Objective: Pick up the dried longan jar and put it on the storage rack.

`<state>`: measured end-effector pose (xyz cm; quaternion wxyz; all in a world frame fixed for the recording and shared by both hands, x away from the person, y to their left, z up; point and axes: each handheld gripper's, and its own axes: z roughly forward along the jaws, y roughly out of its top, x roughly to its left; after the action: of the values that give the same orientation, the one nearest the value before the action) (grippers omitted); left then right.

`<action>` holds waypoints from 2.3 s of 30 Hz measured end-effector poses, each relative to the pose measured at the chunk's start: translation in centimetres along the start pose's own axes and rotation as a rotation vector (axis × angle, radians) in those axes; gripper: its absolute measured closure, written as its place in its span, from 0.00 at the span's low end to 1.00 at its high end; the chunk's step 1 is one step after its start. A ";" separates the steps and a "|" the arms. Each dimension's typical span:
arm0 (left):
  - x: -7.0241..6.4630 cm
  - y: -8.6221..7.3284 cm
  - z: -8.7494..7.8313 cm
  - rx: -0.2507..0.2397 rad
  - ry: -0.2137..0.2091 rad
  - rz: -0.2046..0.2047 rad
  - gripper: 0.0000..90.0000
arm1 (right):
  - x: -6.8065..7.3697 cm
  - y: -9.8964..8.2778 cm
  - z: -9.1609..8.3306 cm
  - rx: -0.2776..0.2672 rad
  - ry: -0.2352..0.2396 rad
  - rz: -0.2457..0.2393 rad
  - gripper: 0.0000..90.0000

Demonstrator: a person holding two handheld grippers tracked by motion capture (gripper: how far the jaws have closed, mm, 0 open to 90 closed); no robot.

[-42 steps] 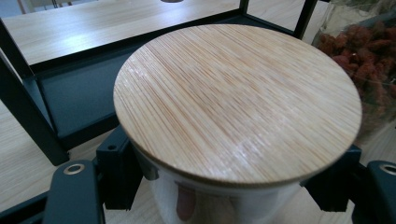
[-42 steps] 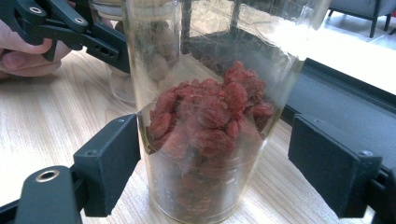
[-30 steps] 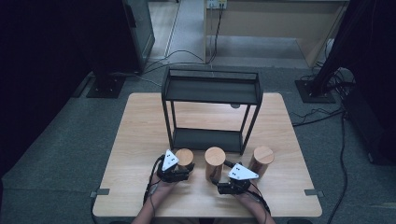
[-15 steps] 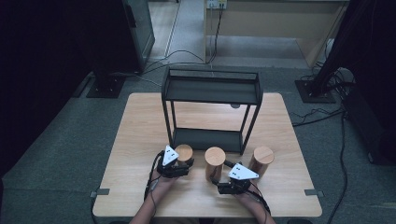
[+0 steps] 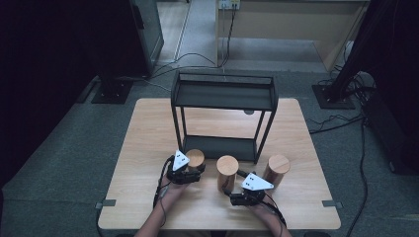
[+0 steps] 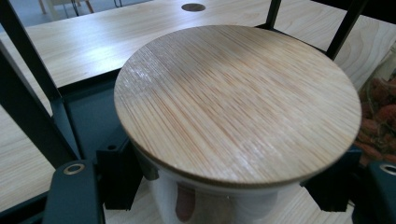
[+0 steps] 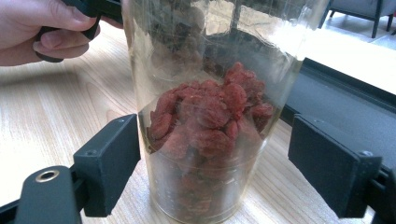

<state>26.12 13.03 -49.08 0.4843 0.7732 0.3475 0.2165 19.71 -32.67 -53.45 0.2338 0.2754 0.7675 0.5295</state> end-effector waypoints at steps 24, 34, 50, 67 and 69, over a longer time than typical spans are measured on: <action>0.4 0.6 0.9 -0.013 0.004 -0.025 0.29 | 0.2 0.0 0.0 0.003 -0.002 -0.020 0.18; 0.5 0.8 1.4 -0.003 0.018 -0.010 0.28 | 0.3 0.1 0.0 0.005 -0.004 -0.022 0.18; -0.4 1.2 2.2 -0.009 0.048 -0.008 0.28 | 0.4 0.1 0.1 0.007 -0.004 -0.025 0.18; -0.4 2.0 2.8 -0.008 0.079 -0.004 0.28 | 0.2 0.1 0.0 0.004 -0.004 -0.015 0.18; -0.4 2.1 2.8 -0.009 0.081 -0.005 0.28 | 0.3 0.1 0.0 0.005 -0.006 -0.018 0.18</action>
<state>28.41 10.46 -48.44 0.4738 0.7608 0.3677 0.2480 19.52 -32.44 -53.40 0.2402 0.2704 0.7707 0.5247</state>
